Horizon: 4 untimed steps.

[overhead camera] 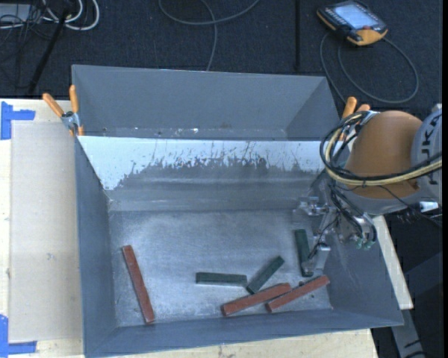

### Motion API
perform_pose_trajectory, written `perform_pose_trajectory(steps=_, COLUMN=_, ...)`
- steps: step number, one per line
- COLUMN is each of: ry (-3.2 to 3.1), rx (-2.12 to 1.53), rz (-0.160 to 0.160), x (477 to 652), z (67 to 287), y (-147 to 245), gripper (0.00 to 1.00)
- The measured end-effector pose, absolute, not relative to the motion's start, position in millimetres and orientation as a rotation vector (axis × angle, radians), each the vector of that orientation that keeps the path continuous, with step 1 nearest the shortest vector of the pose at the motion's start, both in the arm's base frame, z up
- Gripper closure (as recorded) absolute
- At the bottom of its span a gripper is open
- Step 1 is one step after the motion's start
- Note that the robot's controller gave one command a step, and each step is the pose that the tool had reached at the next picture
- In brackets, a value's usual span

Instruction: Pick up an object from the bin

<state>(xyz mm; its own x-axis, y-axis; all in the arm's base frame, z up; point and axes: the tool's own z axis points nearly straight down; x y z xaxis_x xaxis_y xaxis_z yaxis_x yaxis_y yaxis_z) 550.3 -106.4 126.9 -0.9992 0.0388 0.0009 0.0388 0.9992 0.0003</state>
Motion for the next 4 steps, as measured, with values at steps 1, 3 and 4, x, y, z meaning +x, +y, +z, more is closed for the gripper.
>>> perform_pose_trajectory(steps=1, ry=-3.138, rx=-0.077, rz=-0.002, x=526.1, z=106.2, y=-101.0, gripper=0.00)
perform_pose_trajectory(steps=3, ry=-3.136, rx=0.152, rz=-0.003, x=514.4, z=86.9, y=-71.6, gripper=0.00)
perform_pose_trajectory(steps=4, ry=-3.125, rx=-0.292, rz=-0.002, x=506.9, z=91.7, y=-76.8, gripper=0.00)
